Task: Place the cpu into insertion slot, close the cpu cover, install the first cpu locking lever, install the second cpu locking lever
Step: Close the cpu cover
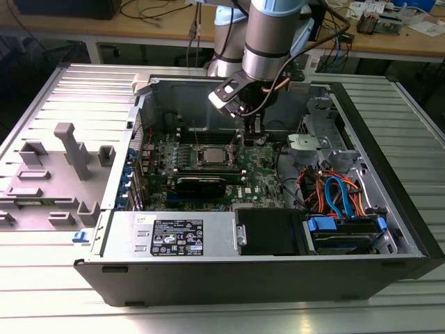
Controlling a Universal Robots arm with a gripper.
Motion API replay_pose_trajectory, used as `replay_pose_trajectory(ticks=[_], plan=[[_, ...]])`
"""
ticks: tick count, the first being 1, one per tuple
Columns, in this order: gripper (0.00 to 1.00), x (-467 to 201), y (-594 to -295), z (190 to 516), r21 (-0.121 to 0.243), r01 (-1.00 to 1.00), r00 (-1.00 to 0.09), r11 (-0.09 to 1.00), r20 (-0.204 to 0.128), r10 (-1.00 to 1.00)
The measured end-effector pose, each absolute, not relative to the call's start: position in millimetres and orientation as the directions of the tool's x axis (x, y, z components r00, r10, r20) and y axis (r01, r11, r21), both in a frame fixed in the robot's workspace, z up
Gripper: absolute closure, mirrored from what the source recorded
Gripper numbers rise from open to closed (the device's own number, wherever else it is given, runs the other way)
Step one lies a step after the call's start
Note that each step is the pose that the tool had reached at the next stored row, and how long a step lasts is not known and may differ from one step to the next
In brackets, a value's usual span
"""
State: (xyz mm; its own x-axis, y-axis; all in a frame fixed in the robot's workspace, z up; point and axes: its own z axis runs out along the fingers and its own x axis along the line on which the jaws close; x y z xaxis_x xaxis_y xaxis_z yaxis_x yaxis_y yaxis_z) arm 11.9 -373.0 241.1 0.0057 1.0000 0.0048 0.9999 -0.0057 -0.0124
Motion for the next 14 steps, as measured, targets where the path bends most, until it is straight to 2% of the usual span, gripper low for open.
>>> replay_pose_trajectory(ticks=[14], plan=[[0.89,-9,-373,241,-0.012,1.000,0.003,-0.003,0.005,1.000]])
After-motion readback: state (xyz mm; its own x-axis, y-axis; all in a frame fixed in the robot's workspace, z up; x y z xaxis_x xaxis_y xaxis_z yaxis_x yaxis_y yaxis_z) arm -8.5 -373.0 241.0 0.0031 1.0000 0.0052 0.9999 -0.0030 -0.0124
